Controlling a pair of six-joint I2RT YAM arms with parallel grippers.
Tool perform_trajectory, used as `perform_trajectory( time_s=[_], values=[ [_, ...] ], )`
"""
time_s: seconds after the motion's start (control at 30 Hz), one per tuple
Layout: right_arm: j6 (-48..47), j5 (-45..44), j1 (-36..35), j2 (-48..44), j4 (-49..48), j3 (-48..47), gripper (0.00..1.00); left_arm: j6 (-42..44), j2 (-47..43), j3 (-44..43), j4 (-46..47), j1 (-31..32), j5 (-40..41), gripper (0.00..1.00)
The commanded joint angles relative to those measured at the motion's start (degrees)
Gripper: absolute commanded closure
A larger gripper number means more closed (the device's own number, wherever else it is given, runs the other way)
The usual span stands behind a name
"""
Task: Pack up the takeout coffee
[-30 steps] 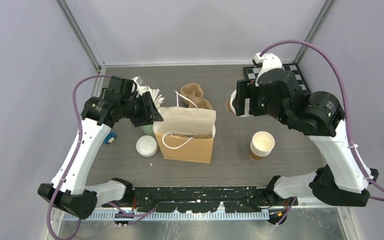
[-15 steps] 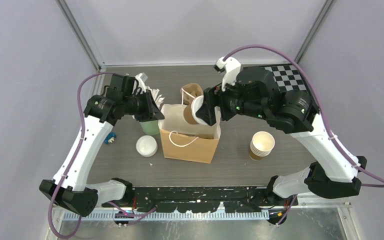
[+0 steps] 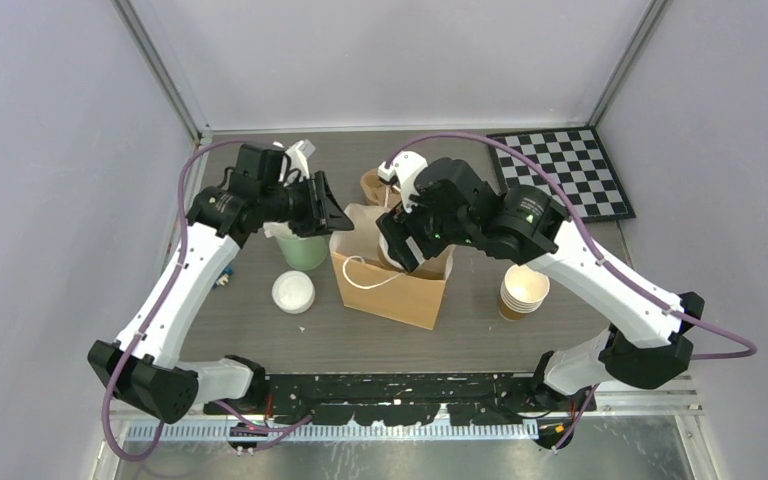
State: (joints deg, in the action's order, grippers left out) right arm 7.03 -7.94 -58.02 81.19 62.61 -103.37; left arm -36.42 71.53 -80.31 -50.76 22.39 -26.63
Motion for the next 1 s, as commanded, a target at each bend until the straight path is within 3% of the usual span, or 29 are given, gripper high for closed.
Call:
perform_trajectory(
  time_s=[0.0, 0.17, 0.53, 0.9, 0.97],
  values=[
    [-6.7, -2.4, -1.8, 0.1, -0.8, 0.4, 0.25, -0.3, 0.3, -2.0, -0.9, 0.2, -1.2, 0.55],
    [-8.6, -3.9, -5.0, -0.2, -0.8, 3.0, 0.25, 2.0, 1.0, -5.9, -13.7, 0.2, 1.8, 0.5],
    [-8.3, -6.6, -9.9, -0.1, -1.8, 7.6, 0.26, 6.6, 3.4, -8.5, -20.9, 1.7, 4.1, 0.51],
    [-8.8, -8.8, -12.5, -0.5, -2.2, 10.5, 0.26, 6.6, 0.5, -5.6, -14.2, 2.0, 4.3, 0.54],
    [-8.7, -9.0, -12.7, -1.1, -2.3, 11.6, 0.26, 7.1, -0.1, -5.0, -13.3, 1.9, 4.2, 0.59]
  ],
)
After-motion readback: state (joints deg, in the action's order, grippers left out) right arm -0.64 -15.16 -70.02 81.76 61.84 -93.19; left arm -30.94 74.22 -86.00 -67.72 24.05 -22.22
